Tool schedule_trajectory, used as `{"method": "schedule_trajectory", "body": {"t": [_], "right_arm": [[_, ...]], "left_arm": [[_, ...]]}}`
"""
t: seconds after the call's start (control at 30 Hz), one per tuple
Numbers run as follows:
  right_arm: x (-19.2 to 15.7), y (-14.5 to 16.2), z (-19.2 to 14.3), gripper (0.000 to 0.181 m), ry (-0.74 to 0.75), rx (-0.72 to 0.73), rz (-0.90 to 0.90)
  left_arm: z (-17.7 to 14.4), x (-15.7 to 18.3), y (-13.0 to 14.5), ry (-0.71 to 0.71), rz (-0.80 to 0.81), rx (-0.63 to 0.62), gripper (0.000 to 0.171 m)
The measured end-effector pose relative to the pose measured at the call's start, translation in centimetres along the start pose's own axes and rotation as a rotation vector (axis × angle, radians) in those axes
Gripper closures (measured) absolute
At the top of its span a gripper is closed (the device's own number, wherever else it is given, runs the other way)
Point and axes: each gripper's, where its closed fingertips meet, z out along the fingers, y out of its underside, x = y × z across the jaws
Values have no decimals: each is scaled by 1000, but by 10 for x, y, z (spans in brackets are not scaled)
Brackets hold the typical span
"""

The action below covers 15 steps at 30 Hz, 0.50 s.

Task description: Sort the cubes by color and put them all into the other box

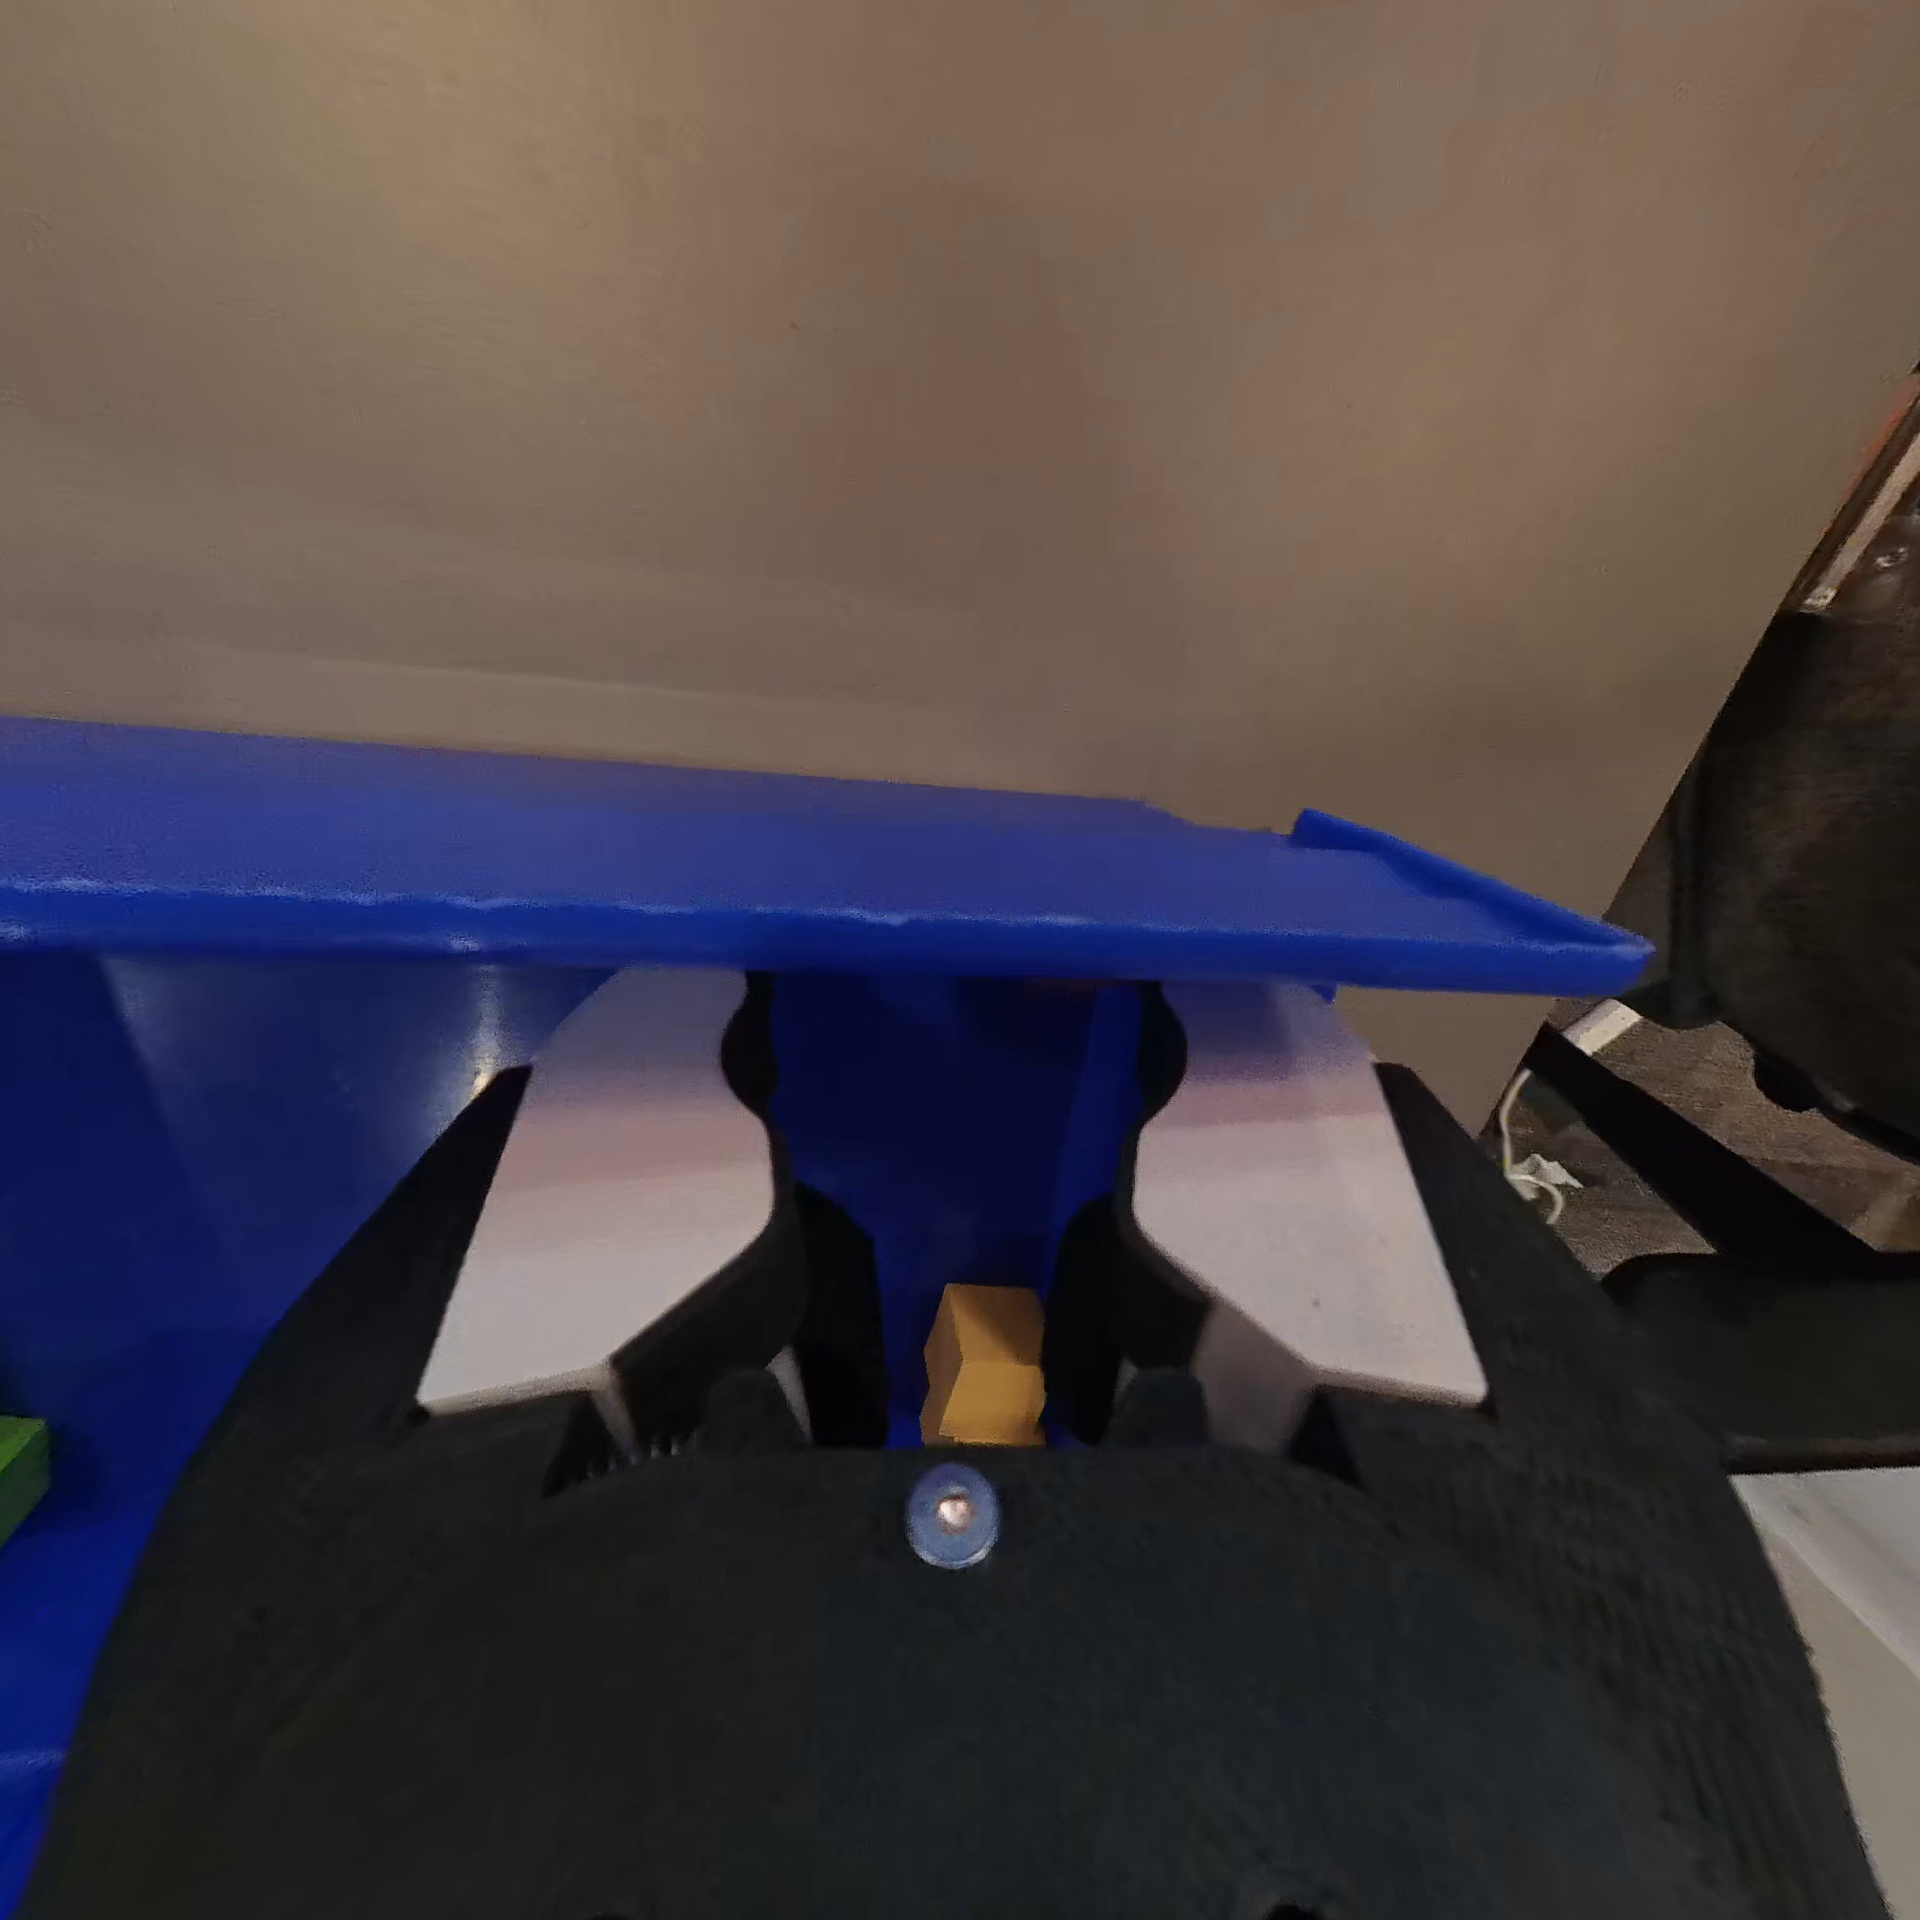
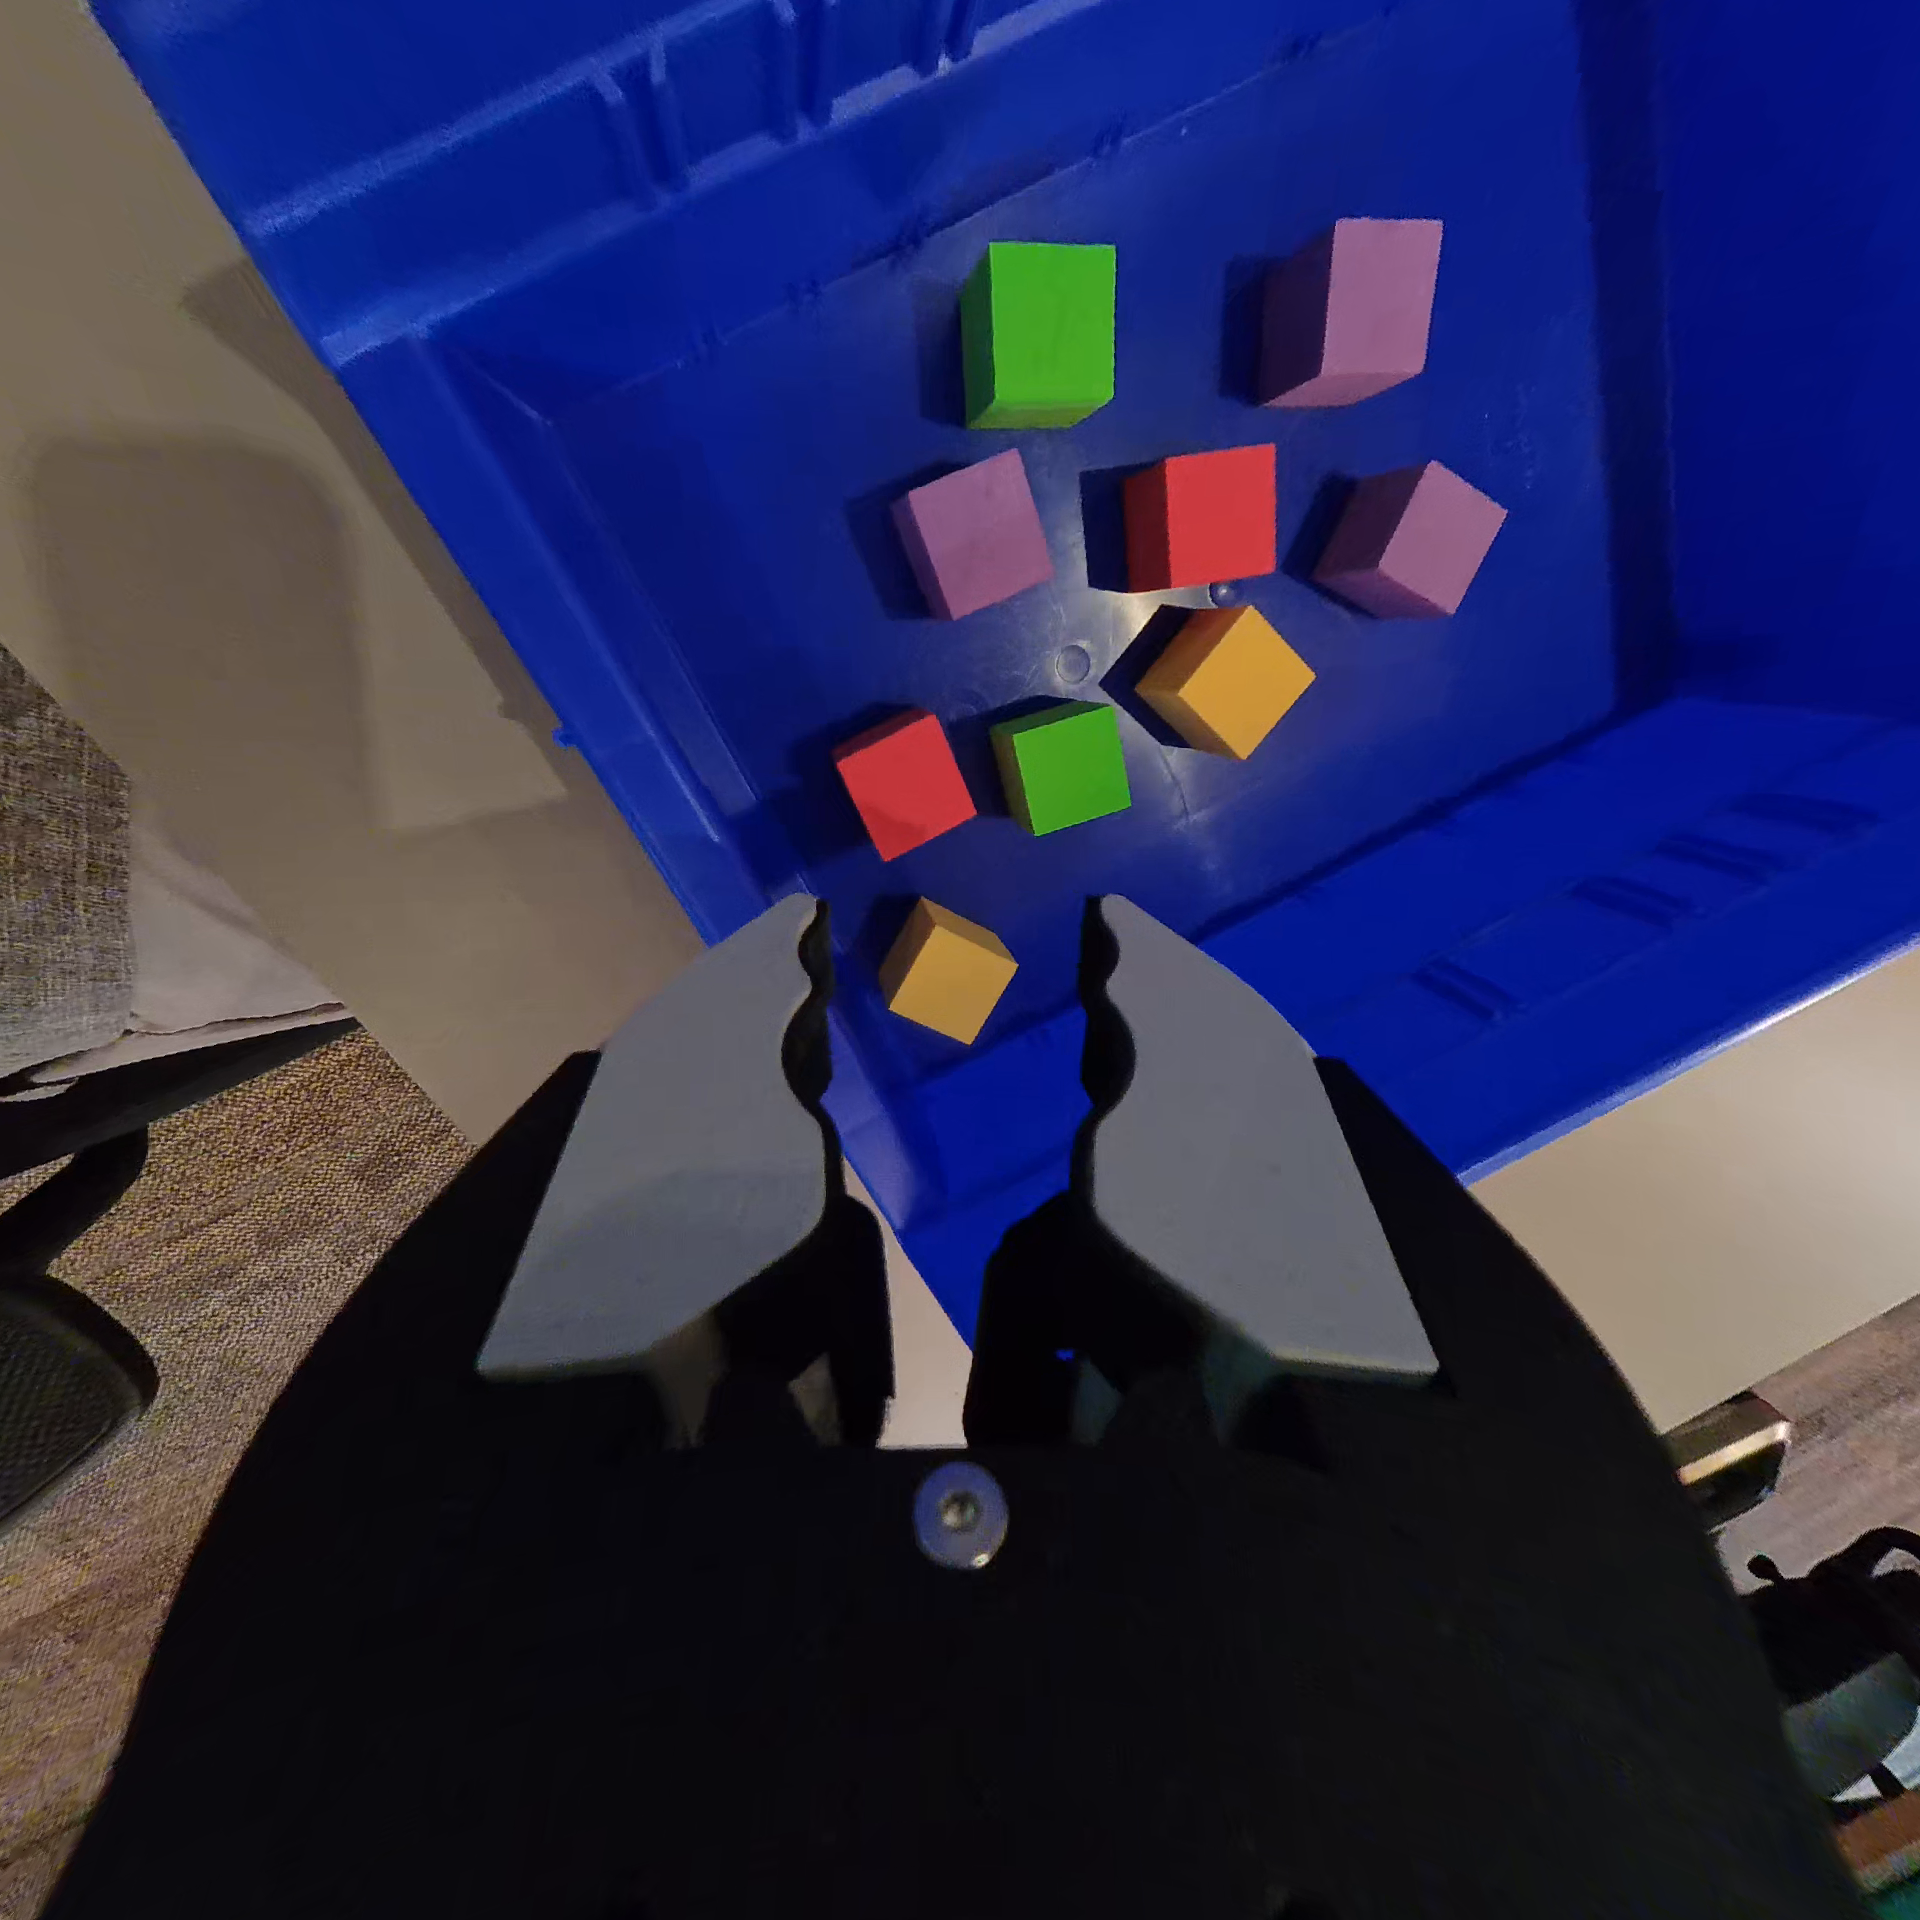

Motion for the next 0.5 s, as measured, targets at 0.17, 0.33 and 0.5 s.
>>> {"method": "schedule_trajectory", "body": {"t": [0.17,0.33,0.5], "right_arm": [[2,-1,-2,135,14,5,-1],[0,-3,-3,136,20,20,-7],[-1,-3,-3,136,22,15,-13]], "left_arm": [[1,-1,0,-1,-12,6,98],[-4,-5,0,-95,16,-2,99],[-12,-22,8,-196,6,-47,105]]}}
